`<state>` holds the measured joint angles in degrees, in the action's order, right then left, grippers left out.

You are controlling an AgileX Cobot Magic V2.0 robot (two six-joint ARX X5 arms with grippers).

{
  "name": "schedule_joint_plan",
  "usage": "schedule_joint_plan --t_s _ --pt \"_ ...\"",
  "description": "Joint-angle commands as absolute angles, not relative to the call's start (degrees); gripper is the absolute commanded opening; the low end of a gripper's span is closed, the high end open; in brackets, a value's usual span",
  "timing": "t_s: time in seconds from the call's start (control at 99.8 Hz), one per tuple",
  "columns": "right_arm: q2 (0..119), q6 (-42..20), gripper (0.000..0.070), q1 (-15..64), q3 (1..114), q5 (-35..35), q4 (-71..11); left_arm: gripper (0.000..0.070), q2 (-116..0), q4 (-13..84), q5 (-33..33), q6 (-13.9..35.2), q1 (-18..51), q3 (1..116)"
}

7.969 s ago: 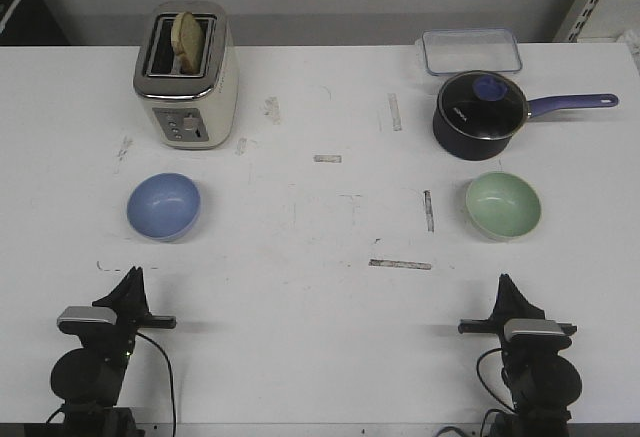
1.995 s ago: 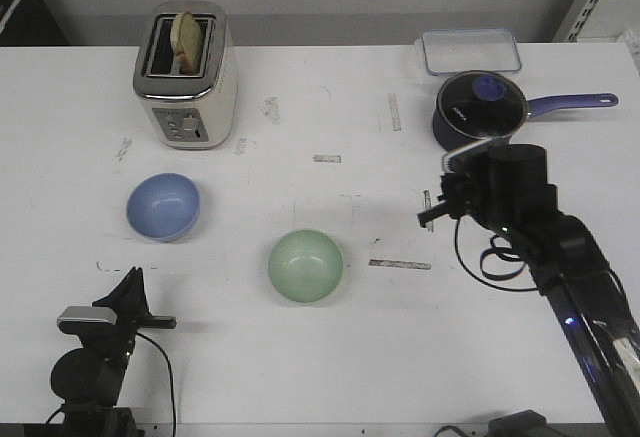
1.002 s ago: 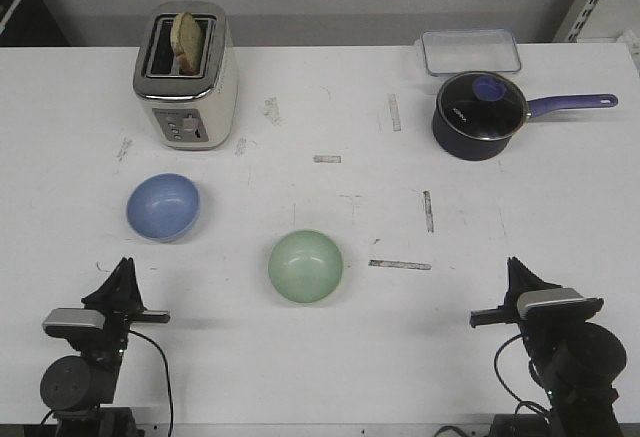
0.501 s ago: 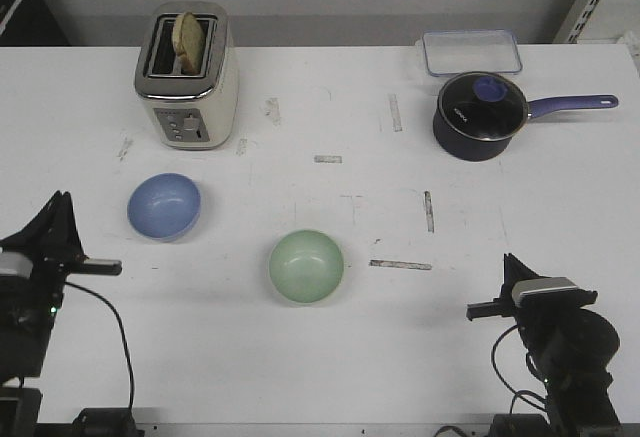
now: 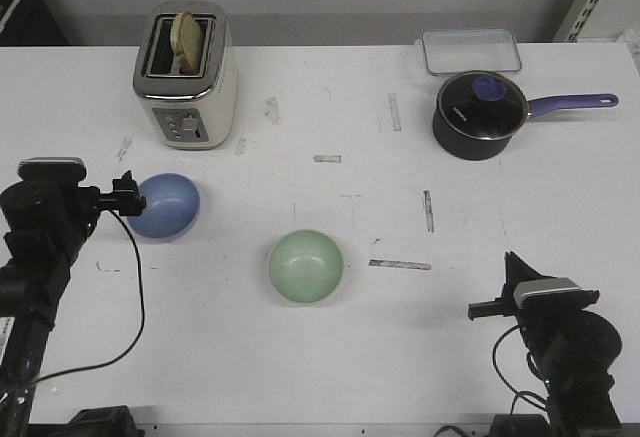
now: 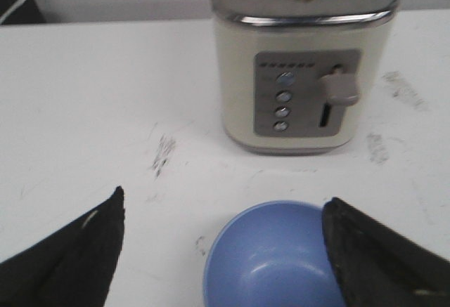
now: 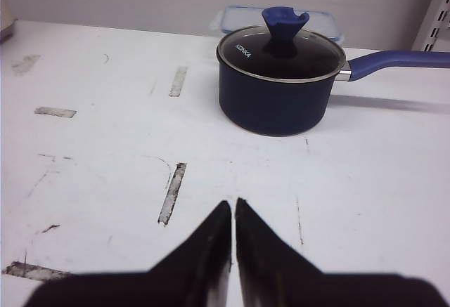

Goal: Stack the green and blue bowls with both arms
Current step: 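Reach the left gripper to the blue bowl and grip its rim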

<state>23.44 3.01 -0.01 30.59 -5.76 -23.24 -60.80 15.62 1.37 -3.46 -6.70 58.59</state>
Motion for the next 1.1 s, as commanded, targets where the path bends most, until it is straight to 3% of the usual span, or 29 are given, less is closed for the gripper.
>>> schedule_joint_plan --t_s 0.0,0.09,0.221,0.611,0.712,0.972,1.093 --pt "23.73 3.27 0.0000 0.10 30.70 -5.56 -22.55 0.0570 -63.88 16.05 1.52 -0.49 -8.88 59.29" --pt "23.73 3.27 0.0000 0.10 30.70 -5.58 -22.55 0.0570 -67.94 17.78 6.28 2.61 -12.58 59.29" --pt "23.73 3.27 0.0000 0.10 30.70 -5.58 -22.57 0.0571 -73.95 20.62 14.13 3.31 -15.92 59.29" --pt "23.73 3.27 0.0000 0.10 30.70 -5.61 -22.61 0.0554 -85.49 20.78 14.92 3.31 -15.00 59.29" --pt "23.73 3.27 0.0000 0.10 30.70 -5.61 -22.61 0.0450 -86.50 20.91 14.92 3.31 -14.92 59.29" --pt "23.73 3.27 0.0000 0.10 30.70 -5.61 -22.63 0.0009 -86.74 21.15 14.92 3.70 -14.94 59.29" --pt "23.73 3.27 0.0000 0.10 30.70 -5.61 -22.63 0.0000 -86.74 21.17 14.92 5.72 -14.94 59.29"
